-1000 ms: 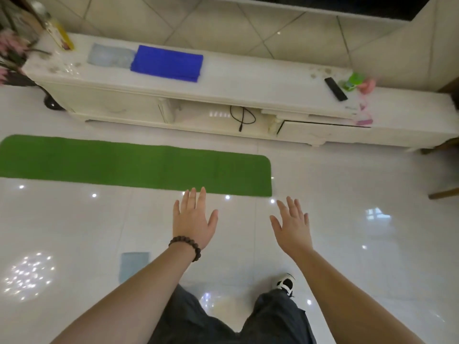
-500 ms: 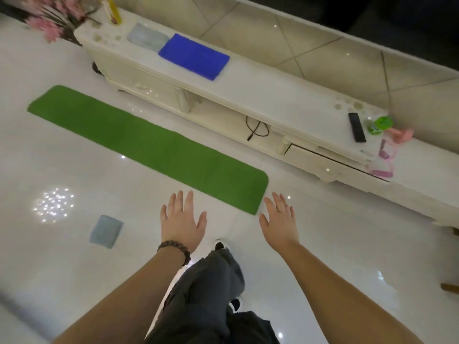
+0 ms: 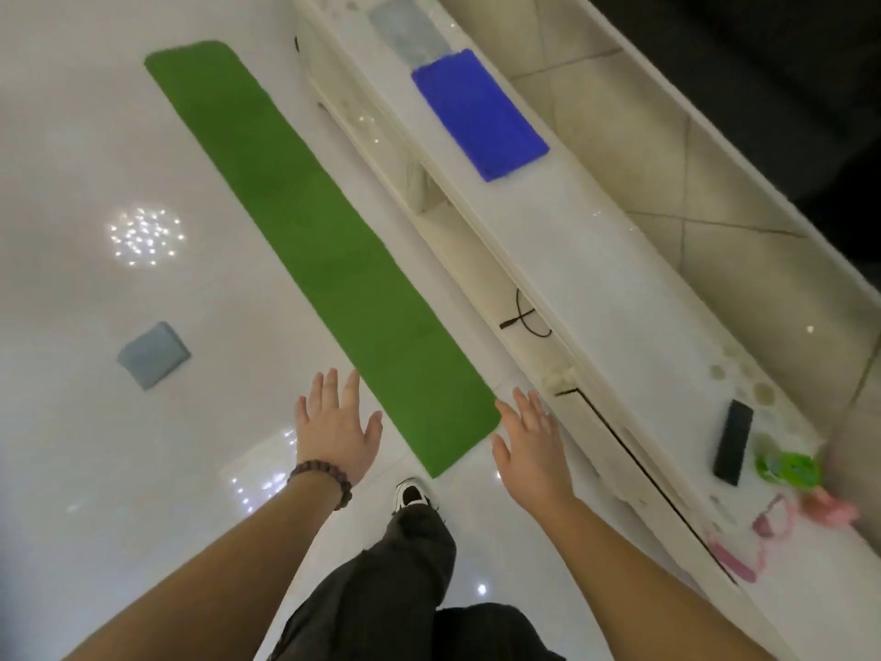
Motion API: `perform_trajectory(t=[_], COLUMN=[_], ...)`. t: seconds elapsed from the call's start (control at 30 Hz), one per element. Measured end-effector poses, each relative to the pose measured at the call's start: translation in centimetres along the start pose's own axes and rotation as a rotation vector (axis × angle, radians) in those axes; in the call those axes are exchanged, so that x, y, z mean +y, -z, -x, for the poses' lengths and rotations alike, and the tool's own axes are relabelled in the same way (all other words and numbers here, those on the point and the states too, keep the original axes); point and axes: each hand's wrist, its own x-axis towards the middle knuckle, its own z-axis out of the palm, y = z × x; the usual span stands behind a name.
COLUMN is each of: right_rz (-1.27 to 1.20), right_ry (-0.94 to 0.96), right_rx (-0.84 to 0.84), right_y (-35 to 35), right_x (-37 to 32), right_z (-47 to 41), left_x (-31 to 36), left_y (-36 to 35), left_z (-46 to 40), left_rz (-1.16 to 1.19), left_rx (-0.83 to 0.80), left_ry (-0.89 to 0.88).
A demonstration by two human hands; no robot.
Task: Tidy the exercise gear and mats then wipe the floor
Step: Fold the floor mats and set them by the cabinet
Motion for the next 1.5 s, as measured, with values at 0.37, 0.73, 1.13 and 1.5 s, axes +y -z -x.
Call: perform_trajectory(t=[0.37, 0.73, 1.13, 1.5], right_rz=[0.027, 0.152, 0.495, 0.568], right_ry=[0.225, 0.42, 0.736, 0.755], right_rx=[-0.099, -0.198, -0.151, -0.155], right_y=[1.9, -11.7, -36.1, -41.7], right_x=[6.1, 13.6, 20.9, 23.1], right_z=[-10.0, -24.0, -42.3, -51.3], left_x=[4.3, 5.9, -6.2, -9.6], left_y=[-5.6, -24.1, -51.6, -58.1], left_z=[-0.3, -4.9, -20.1, -27.6], left_rz=[0.124, 0.156, -0.061, -0.138], left_rx=[-0.035, -0.089, -0.111, 0.08], left_ry=[0.349, 0.462, 0.145, -0.308])
